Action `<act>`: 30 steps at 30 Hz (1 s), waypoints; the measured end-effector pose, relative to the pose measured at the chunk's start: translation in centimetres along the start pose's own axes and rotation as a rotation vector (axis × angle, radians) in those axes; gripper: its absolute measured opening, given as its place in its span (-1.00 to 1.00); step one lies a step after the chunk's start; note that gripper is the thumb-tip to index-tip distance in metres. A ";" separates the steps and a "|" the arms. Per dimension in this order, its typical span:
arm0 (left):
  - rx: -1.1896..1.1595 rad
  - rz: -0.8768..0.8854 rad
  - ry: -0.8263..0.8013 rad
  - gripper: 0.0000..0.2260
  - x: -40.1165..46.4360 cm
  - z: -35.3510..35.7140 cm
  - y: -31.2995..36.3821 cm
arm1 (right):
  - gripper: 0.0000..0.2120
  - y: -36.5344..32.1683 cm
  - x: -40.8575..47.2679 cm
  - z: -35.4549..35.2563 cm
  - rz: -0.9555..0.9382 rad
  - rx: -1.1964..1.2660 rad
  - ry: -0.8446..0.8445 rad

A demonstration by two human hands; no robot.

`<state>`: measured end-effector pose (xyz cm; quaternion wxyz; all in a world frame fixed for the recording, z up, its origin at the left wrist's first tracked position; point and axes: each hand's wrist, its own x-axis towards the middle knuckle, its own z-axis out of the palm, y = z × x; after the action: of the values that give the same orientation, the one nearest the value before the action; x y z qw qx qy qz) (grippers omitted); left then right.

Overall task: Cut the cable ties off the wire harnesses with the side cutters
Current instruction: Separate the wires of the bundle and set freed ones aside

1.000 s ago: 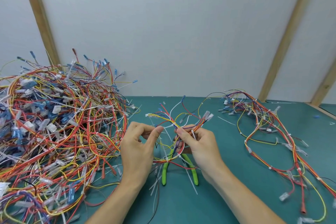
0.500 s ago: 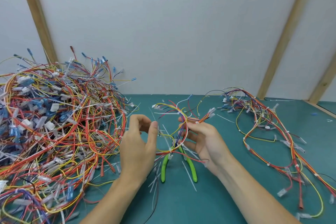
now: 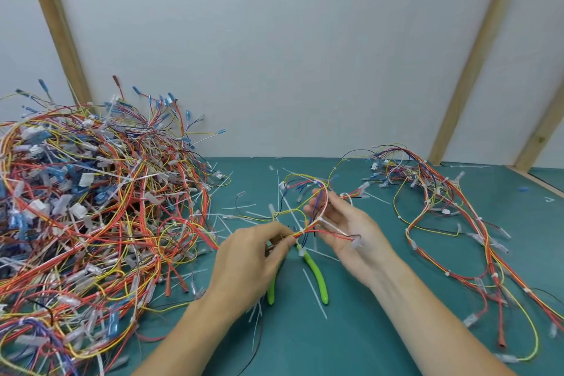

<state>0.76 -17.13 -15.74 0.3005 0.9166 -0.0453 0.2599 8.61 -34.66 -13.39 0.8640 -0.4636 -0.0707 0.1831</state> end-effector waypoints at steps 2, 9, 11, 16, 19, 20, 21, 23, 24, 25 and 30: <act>-0.035 -0.026 0.085 -0.97 0.0 0.1 -0.1 | -0.69 0.4 -0.1 0.0 0.023 -0.132 0.043; -0.188 -0.106 0.322 -0.97 0.2 -0.1 -0.5 | -0.68 0.4 0.4 0.1 -0.252 -0.418 0.534; -0.220 -0.122 0.339 -0.96 0.2 -0.1 -0.6 | -0.59 0.4 -0.1 0.5 -0.306 -0.431 0.480; -0.227 -0.117 0.331 -0.96 0.1 0.2 -0.4 | -0.57 2.5 -1.7 3.0 -0.255 -0.573 0.056; -0.217 -0.082 0.281 -0.96 0.0 0.3 -0.1 | -0.79 3.6 -1.8 3.0 -0.288 -0.731 0.013; -0.206 -0.061 0.271 -0.96 -0.1 0.3 0.0 | -0.80 3.6 -1.7 2.8 -0.298 -0.739 0.030; -0.196 -0.041 0.265 -0.95 -0.1 0.3 0.1 | -0.80 3.6 -1.6 2.6 -0.303 -0.728 0.048; -0.171 -0.010 0.259 -0.94 -0.1 0.3 0.2 | -0.80 3.4 -1.4 2.3 -0.283 -0.679 0.077; -0.154 0.004 0.262 -0.92 -0.2 0.3 0.3 | -0.78 3.4 -1.3 2.2 -0.269 -0.655 0.087; -0.137 0.015 0.267 -0.91 -0.2 0.3 0.4 | -0.76 3.4 -1.2 2.2 -0.263 -0.638 0.093; -0.118 0.005 0.247 -0.88 -0.3 0.2 0.7 | -0.77 3.6 -1.0 2.2 -0.266 -0.604 0.099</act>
<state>0.46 -17.84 -15.63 0.3564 0.8583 -0.0255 0.3684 6.12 -31.56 -15.08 0.7062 -0.6940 -0.1396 0.0166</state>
